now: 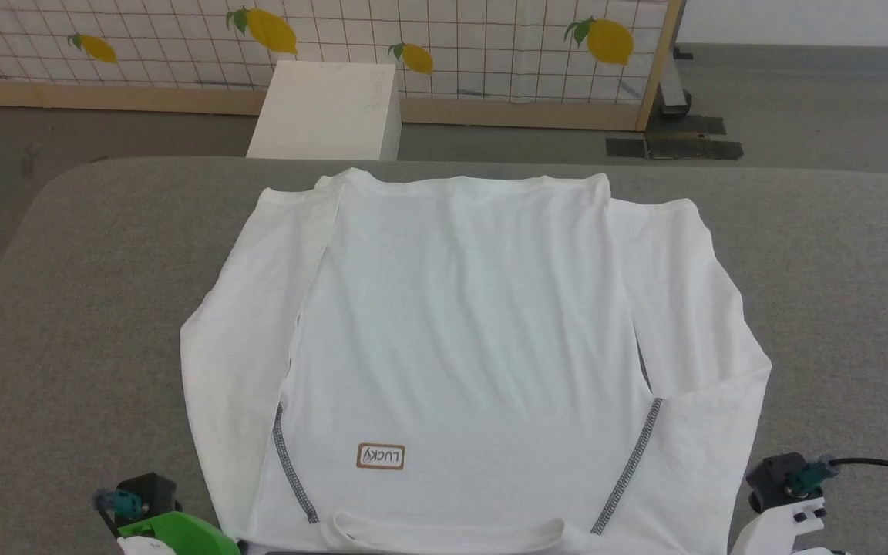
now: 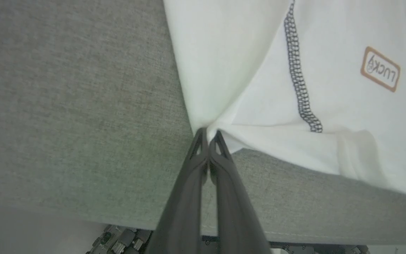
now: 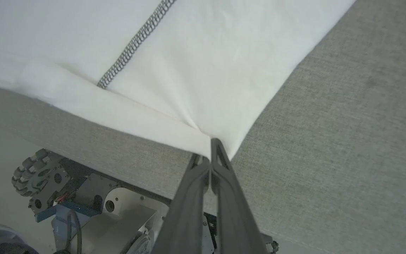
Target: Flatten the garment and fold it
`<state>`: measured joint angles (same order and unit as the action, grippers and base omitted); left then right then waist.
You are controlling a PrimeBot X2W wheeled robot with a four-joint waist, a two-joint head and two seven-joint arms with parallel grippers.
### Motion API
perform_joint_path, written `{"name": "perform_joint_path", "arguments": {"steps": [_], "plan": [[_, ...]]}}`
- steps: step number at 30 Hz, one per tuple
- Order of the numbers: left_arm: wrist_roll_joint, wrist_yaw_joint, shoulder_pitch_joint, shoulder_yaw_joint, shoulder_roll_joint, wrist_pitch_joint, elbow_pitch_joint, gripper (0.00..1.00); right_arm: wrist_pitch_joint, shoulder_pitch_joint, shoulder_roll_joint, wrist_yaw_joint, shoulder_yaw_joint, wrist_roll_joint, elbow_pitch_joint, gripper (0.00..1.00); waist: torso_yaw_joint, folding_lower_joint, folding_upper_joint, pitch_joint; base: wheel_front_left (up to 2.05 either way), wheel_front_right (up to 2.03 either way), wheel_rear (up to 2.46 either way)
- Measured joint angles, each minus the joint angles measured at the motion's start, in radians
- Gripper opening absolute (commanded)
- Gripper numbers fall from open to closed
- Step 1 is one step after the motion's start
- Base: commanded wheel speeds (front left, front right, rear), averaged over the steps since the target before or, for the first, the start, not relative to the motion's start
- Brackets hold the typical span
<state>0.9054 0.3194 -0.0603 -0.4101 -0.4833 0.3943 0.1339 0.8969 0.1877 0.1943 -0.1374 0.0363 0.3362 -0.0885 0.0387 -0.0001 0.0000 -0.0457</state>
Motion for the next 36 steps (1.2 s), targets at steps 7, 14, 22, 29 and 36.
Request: {"name": "perform_joint_path", "arguments": {"steps": [7,14,22,29,36], "plan": [[0.010,0.017,0.000,0.010,0.006,-0.001,0.003,1.00,-0.035,-0.003,-0.015,0.002,0.021,-0.022,0.034,1.00,0.002,0.0000,0.0000,-0.005,0.00,0.00,0.00],[0.010,0.076,-0.026,0.065,-0.044,-0.008,-0.045,1.00,-0.054,-0.004,0.018,0.005,-0.017,-0.028,-0.003,1.00,-0.004,0.0000,0.0000,0.009,0.00,0.00,0.00],[-0.008,0.154,-0.089,0.212,-0.100,-0.149,-0.212,1.00,-0.089,-0.016,-0.027,0.005,-0.212,-0.017,-0.143,1.00,-0.011,0.0000,0.0000,0.018,0.00,0.00,0.00],[-0.138,0.069,-0.015,0.256,-0.092,-0.475,-0.246,1.00,-0.249,-0.213,-0.085,0.005,-0.363,-0.023,-0.164,1.00,-0.007,0.0001,0.0000,-0.013,0.00,0.00,0.00],[-0.279,-0.036,0.098,0.306,-0.007,-0.648,-0.256,1.00,-0.363,-0.455,-0.069,0.005,-0.386,-0.059,-0.031,1.00,-0.008,0.0001,0.0000,-0.076,0.00,0.00,0.00]]}}
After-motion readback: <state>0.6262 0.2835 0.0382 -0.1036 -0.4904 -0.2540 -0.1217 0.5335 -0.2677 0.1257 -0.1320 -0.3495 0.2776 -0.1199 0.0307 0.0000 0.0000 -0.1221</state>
